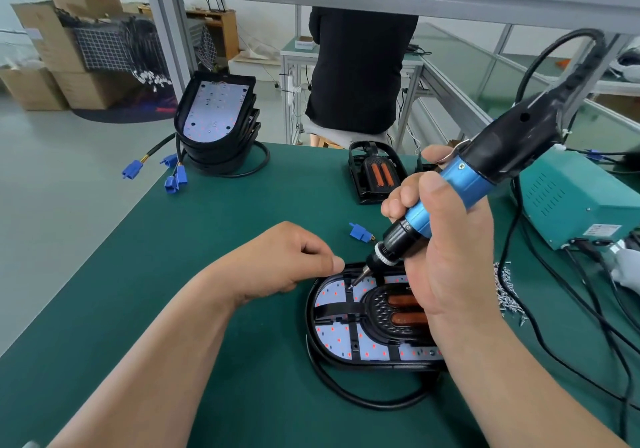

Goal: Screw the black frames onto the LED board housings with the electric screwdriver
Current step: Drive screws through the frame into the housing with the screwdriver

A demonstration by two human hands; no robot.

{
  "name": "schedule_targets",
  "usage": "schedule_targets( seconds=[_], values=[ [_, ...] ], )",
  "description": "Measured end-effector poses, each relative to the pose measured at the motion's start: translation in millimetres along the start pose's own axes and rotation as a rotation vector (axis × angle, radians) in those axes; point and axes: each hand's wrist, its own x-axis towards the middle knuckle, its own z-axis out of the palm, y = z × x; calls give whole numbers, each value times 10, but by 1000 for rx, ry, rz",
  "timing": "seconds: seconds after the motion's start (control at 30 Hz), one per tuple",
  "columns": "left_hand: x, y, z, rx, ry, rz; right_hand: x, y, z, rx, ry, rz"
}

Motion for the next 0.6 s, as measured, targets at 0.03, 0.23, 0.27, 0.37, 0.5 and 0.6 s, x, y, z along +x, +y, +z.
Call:
schedule_targets(
  seconds=[0.03,0.23,0.27,0.37,0.5,0.6],
  values=[
    [-1,8,2,15,5,7,-13,-6,11,-16,-25,-10],
    [-2,45,12,107,21,43,-65,-44,66,-35,-121,-10],
    [2,49,13,127,25,46,-64,-47,64,-32,-122,2],
    [14,51,21,151,30,46,-47,-43,35,-6,-105,49],
    [21,46,36,170,44,45,-31,-10,5,-13,-126,75],
    [34,44,48,179,58,44,-23,11,12,-42,-158,81]
  ],
)
